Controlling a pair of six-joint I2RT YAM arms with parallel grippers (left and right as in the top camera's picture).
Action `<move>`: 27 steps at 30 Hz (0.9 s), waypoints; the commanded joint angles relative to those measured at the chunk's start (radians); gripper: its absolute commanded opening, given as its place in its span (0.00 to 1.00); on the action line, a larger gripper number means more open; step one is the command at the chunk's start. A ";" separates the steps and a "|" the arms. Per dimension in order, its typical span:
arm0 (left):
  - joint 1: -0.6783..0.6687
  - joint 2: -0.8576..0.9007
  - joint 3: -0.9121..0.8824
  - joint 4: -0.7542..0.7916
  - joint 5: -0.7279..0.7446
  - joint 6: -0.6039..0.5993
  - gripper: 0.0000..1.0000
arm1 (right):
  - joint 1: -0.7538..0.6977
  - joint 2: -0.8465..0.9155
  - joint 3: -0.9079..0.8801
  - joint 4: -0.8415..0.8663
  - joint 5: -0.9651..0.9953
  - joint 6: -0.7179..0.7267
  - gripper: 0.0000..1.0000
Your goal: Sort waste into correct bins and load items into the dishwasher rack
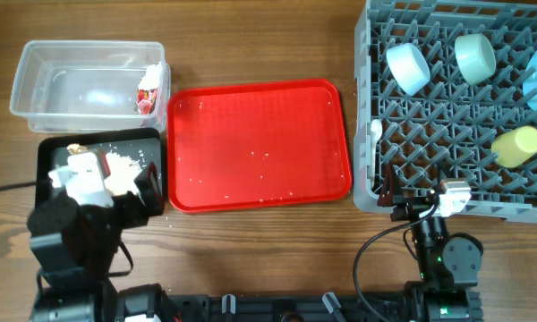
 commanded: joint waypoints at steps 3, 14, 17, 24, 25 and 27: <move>-0.072 -0.153 -0.195 0.103 -0.057 0.012 1.00 | 0.004 -0.016 -0.001 0.002 -0.016 0.010 1.00; -0.115 -0.472 -0.654 0.516 -0.064 0.012 1.00 | 0.004 -0.016 -0.001 0.002 -0.016 0.010 1.00; -0.115 -0.520 -0.724 0.593 -0.071 0.013 1.00 | 0.004 -0.016 -0.001 0.002 -0.016 0.010 1.00; -0.116 -0.520 -0.802 0.751 -0.117 0.016 1.00 | 0.004 -0.016 -0.001 0.002 -0.016 0.010 1.00; -0.115 -0.520 -0.801 0.752 -0.117 0.016 1.00 | 0.004 -0.016 -0.001 0.002 -0.016 0.010 1.00; -0.115 -0.520 -0.801 0.767 -0.117 0.016 1.00 | 0.004 -0.016 -0.001 0.002 -0.016 0.010 1.00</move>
